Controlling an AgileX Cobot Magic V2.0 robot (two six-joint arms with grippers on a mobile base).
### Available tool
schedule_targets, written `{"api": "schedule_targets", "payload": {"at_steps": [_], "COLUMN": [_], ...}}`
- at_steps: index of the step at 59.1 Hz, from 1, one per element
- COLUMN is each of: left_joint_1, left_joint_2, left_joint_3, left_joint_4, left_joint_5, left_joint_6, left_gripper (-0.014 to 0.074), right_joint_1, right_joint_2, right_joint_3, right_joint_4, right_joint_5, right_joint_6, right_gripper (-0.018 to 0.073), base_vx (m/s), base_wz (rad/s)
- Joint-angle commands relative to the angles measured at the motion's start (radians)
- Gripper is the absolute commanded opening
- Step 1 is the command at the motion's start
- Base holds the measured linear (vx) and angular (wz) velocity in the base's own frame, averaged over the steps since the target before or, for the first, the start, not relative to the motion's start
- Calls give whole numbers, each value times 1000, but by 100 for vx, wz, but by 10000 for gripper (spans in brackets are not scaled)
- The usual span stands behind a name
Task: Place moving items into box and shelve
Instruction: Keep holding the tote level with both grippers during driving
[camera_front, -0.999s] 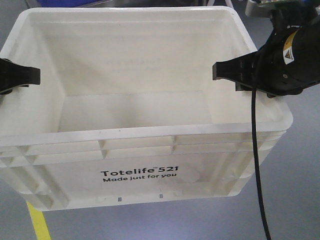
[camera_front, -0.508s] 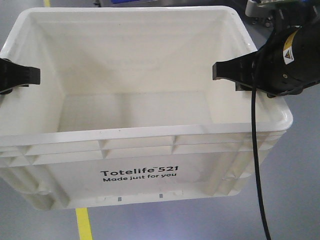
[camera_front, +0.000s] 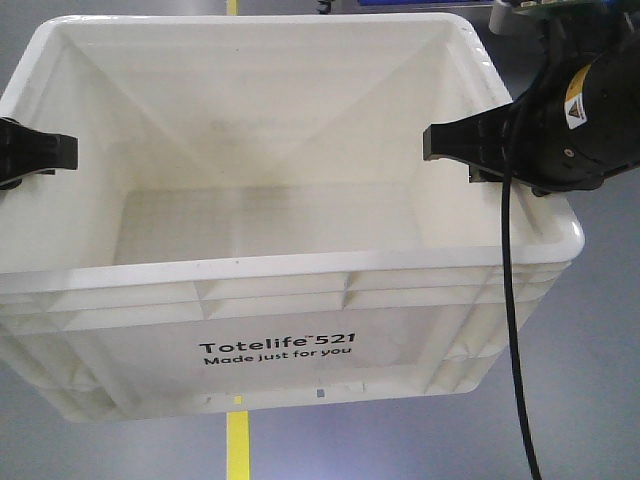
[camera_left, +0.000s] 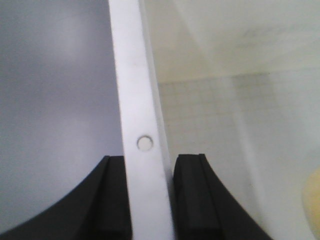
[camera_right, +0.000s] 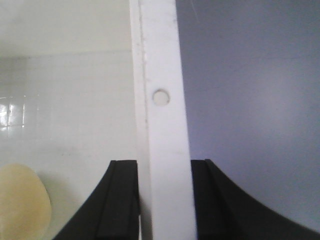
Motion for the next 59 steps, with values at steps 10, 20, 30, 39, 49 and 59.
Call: {"api": "schedule_targets", "payload": {"at_steps": [10,20,30,39,49,59], "left_joint_1": [-4,-4,-4,-4,-4,-4], "left_joint_2": [-35,-35,-35,-35,-35,-35], "left_joint_3": [-43,-43,-43,-43,-43,-43], "left_joint_4": [66,66,66,66,66,66], "left_joint_5": [-126,-126,-126,-126,-126,-126], "left_joint_6": [17,17,17,17,17,17], "left_gripper": [169,169,169,169,169,169], "right_joint_1": [-7,-7,-7,-7,-7,-7], "right_joint_2": [-35,-35,-35,-35,-35,-35], "right_joint_3": [-40,-40,-40,-40,-40,-40], "right_joint_4": [-123,-123,-123,-123,-123,-123], "right_joint_5": [-40,-40,-40,-40,-39,-39], "right_joint_6": [-4,-4,-4,-4,-4,-4], "right_gripper": [110,110,110,110,110,110], "base_vx": [4,6,9,12,16,20], "base_wz": [29,18,16,15,15,11]}}
